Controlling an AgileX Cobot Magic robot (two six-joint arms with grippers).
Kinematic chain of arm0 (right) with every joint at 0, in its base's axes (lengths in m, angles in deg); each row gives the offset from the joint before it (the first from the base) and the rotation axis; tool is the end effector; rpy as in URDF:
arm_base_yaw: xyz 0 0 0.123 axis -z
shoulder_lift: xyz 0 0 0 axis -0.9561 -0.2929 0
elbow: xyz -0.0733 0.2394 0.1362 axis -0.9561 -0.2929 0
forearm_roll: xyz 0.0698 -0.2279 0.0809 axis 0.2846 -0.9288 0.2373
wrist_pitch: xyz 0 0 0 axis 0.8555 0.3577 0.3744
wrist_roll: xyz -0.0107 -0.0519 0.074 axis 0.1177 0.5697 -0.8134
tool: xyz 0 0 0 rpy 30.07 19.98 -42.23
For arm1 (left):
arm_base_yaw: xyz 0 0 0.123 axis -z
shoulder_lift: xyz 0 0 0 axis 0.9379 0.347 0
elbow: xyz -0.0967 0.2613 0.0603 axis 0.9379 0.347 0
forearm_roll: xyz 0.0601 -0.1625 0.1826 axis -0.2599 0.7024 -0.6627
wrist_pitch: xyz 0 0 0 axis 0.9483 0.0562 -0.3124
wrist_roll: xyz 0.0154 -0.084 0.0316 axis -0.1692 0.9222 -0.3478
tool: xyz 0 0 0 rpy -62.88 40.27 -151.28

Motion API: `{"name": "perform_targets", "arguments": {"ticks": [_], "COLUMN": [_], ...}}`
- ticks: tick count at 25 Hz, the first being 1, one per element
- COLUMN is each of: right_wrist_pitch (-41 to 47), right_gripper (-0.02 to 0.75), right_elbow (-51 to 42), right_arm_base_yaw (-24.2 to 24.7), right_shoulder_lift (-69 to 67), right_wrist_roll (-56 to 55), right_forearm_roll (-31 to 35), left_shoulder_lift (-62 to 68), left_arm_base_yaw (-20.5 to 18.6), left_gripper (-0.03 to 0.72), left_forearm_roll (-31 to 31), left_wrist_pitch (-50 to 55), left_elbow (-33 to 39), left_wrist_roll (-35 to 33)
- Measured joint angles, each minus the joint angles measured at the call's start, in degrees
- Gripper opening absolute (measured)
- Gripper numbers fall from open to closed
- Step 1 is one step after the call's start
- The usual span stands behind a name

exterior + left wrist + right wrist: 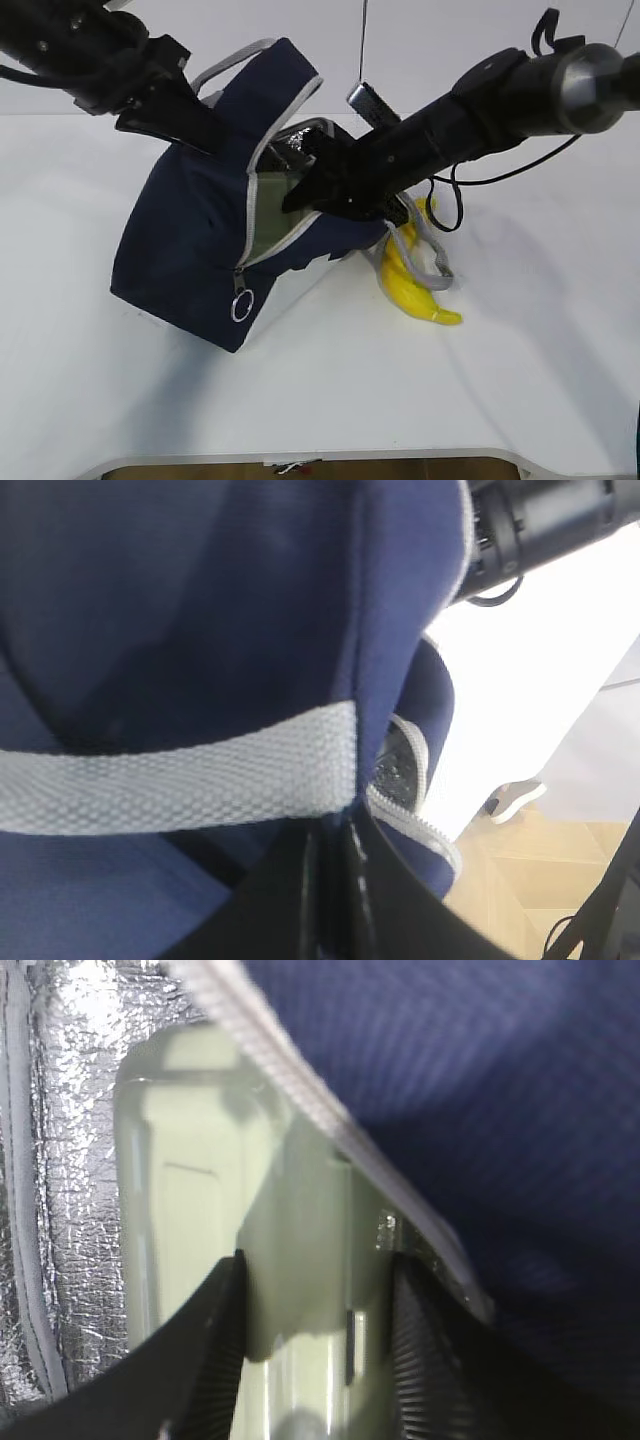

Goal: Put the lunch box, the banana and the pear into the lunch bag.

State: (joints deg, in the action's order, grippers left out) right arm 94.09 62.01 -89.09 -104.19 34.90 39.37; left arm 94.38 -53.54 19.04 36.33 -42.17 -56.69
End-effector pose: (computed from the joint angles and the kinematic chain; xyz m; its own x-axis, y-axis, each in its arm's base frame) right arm 0.4285 0.1857 0.1753 -0.9702 0.1242 -0.2082 -0.0775 0.6549 0.7517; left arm 0.3377 -0.1541 0.3070 -0.8077 0.2865 -0.5153 0.5512 0.6773 -0.4873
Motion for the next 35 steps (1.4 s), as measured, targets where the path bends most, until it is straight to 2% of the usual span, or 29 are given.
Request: {"name": "perform_targets", "arguments": {"ticks": [15, 24, 30, 35], "right_wrist_pitch": [-0.13, 1.62, 4.52, 6.72], "right_gripper": [0.347, 0.478, 0.501, 0.502], "right_elbow": [0.00, 0.48, 0.48, 2.26], "right_arm_base_yaw": [0.00, 0.00, 0.00, 0.00], "right_shoulder_lift": [-1.19, -1.19, -1.19, 0.65], "right_wrist_roll": [-0.34, -0.75, -0.75, -1.41], "right_forearm_roll": [0.10, 0.54, 0.42, -6.47], "left_shoulder_lift": [0.21, 0.21, 0.21, 0.21], "left_arm_base_yaw": [0.00, 0.00, 0.00, 0.00], "left_gripper": [-0.005, -0.005, -0.005, -0.005], "left_forearm_roll": [0.00, 0.00, -0.14, -0.14], "left_wrist_pitch": [0.00, 0.00, 0.13, 0.26], "left_elbow": [0.00, 0.00, 0.00, 0.00], "left_wrist_roll": [0.00, 0.00, 0.00, 0.00]}}
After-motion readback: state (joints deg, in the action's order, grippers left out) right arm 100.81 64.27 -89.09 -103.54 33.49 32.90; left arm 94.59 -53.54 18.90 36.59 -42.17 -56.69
